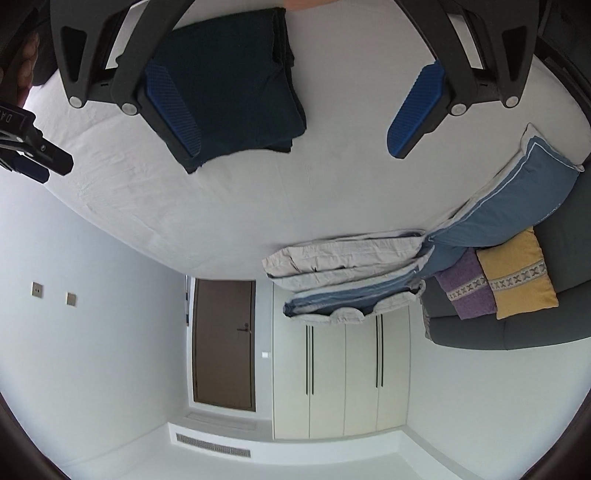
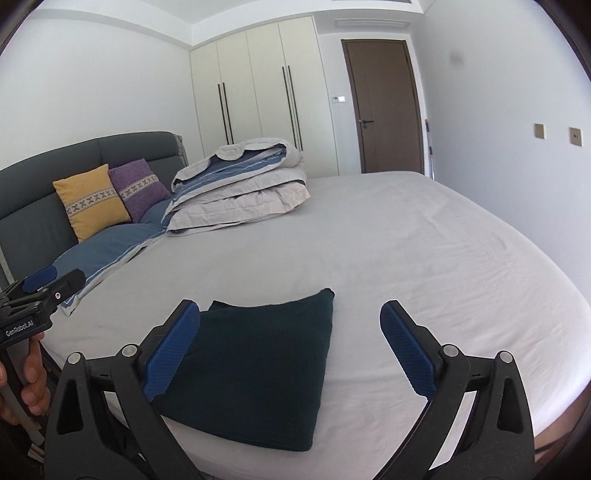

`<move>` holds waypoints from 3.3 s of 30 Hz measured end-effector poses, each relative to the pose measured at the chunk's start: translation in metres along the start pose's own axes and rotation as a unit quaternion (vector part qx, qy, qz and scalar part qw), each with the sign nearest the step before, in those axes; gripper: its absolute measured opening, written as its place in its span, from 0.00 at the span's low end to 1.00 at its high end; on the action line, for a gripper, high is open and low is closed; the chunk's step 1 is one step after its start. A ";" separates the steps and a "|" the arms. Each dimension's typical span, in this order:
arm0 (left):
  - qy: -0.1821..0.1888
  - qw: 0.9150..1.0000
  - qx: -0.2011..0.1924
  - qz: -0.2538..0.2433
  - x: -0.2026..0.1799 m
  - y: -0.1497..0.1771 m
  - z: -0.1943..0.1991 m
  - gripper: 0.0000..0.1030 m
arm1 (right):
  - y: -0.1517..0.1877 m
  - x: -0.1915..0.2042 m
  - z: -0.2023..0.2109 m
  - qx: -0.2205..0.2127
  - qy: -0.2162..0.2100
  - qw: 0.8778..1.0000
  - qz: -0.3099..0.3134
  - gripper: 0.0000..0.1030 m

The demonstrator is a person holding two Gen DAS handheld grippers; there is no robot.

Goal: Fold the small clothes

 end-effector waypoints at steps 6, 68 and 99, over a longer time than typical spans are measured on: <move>-0.021 0.996 0.083 -0.019 -0.011 0.026 -0.029 1.00 | 0.021 -0.005 -0.037 0.097 0.015 0.994 -0.038 0.97; -0.022 0.986 0.165 0.012 -0.005 0.060 -0.056 1.00 | 0.052 0.007 -0.069 0.159 0.033 0.987 0.003 0.97; -0.024 0.986 0.165 0.009 -0.006 0.062 -0.056 1.00 | 0.053 0.006 -0.071 0.162 0.032 0.986 0.002 0.97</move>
Point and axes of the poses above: each gripper's, at about its wrist camera, not at the fingertips, and z roughly against the way its jaws point, x to its left, y to its underside, the point moved 4 cm from there along -z, roughly the way its jaws point, and after that the axes turned 6 degrees about -y, right-handed, at the moved point
